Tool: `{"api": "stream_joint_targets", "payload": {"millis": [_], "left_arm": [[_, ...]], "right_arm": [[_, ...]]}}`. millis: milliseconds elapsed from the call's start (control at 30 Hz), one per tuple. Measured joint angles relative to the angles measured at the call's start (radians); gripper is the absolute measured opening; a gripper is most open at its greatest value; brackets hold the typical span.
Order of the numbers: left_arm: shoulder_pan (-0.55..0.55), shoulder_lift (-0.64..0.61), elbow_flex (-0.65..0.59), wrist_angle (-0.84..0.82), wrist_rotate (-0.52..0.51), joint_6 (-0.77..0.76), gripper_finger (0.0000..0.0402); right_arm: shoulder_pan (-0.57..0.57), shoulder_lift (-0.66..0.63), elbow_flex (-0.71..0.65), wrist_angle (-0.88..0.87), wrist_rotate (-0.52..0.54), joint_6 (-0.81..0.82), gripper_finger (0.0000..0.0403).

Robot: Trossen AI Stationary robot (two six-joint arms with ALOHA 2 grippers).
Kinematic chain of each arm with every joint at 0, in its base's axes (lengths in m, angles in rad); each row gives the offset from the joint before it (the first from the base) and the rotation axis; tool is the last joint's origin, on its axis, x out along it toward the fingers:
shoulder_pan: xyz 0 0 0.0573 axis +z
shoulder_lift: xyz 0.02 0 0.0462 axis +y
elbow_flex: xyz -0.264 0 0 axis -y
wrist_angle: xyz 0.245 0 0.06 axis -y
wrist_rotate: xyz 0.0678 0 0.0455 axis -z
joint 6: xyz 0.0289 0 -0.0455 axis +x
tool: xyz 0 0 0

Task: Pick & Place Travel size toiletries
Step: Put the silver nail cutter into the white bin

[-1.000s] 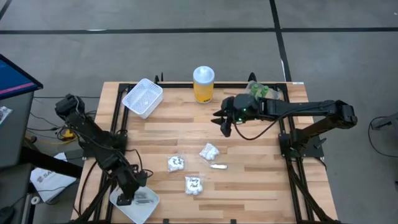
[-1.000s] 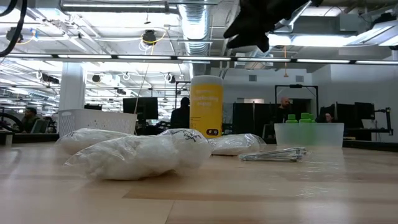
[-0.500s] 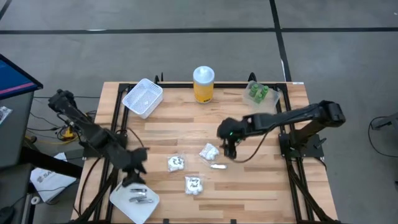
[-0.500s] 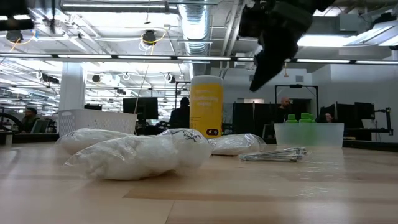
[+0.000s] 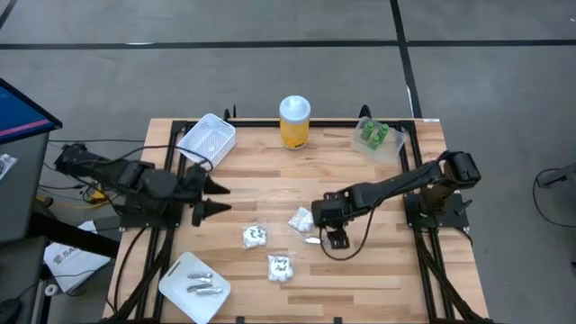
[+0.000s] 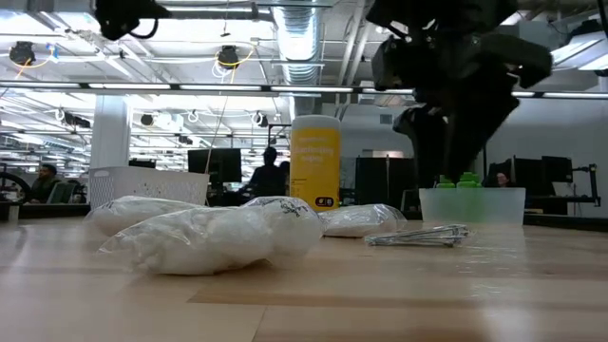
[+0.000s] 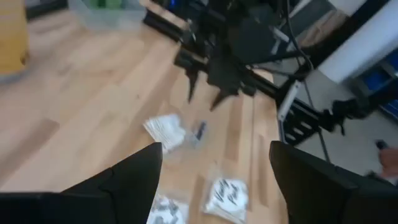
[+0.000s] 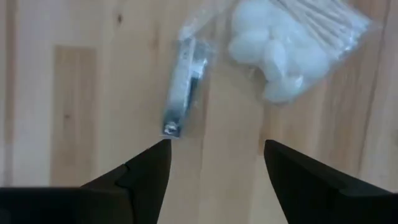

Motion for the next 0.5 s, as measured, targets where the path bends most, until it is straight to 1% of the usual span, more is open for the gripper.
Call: {"api": "stream_joint_targets", "payload": {"millis": [133, 267, 433, 500], "left_arm": [[0.054, 0.0, 0.0, 0.029, 0.002, 0.072, 0.0295], [0.102, 0.0, 0.0, 0.032, 0.011, 0.11, 0.0295], [0.162, 0.0, 0.0, 0.036, 0.072, 0.167, 0.0295], [0.186, 0.0, 0.0, 0.041, 0.102, 0.18, 0.0295]], "right_arm": [[0.01, 0.02, 0.032, 0.01, -0.001, 0.065, 0.026], [0.008, 0.033, 0.038, 0.066, 0.0, 0.079, 0.0262], [0.023, 0.088, 0.037, 0.106, -0.013, 0.157, 0.0262], [0.036, 0.106, 0.035, 0.097, -0.015, 0.177, 0.0261]]}}
